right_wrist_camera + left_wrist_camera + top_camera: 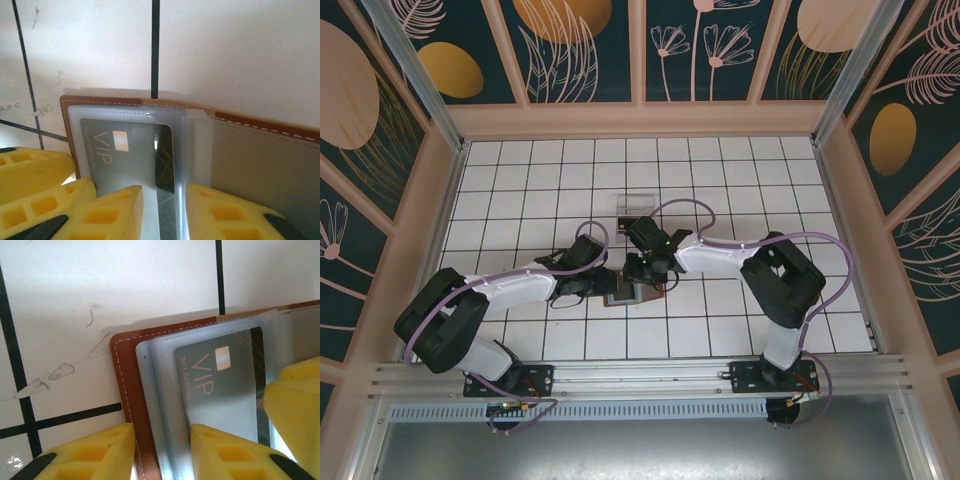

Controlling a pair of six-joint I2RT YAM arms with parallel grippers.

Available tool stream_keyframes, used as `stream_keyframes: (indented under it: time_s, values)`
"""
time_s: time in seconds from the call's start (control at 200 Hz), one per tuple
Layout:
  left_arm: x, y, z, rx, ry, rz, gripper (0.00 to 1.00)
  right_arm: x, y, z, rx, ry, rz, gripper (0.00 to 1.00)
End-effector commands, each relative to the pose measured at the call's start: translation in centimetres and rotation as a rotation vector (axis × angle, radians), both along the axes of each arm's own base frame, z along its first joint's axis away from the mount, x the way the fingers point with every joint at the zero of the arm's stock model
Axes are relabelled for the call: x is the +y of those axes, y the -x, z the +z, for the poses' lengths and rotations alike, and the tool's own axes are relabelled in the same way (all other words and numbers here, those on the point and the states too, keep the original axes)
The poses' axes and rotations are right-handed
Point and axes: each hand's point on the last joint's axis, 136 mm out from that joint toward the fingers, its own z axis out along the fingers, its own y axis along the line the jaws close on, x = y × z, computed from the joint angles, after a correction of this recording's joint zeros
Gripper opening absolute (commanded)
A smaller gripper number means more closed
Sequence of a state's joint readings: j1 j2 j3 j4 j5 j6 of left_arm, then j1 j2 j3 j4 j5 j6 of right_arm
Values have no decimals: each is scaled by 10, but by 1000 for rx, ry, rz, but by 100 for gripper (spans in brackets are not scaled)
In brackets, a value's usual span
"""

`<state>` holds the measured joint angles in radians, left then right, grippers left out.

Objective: Take the credit cards out of the card holder

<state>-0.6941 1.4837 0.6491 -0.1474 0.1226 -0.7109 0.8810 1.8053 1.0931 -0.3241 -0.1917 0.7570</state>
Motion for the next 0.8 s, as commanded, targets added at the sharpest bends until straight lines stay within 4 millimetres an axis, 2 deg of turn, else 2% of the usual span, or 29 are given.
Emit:
stream_keyframes:
  time_s: [0.0, 0.275, 0.395, 0.48, 0.6, 0.796]
  values:
    - [15, 8, -9, 36, -83, 3, 34, -7, -4, 8, -16, 0, -9, 29]
    - [15, 9, -13, 45, -95, -3, 32, -8, -3, -1, 8, -33, -9, 22]
    - [15, 9, -14, 46, -96, -5, 32, -2, -1, 4, 7, -83, 5, 20]
    - [16, 8, -11, 36, -98, -1, 33, 3, -2, 7, 5, -108, 15, 20]
    - [17, 3, -1, 11, -98, 15, 42, 4, -1, 9, 7, -121, 17, 20]
    - [19, 2, 7, -7, -103, 19, 39, 6, -2, 12, 4, -135, 16, 20]
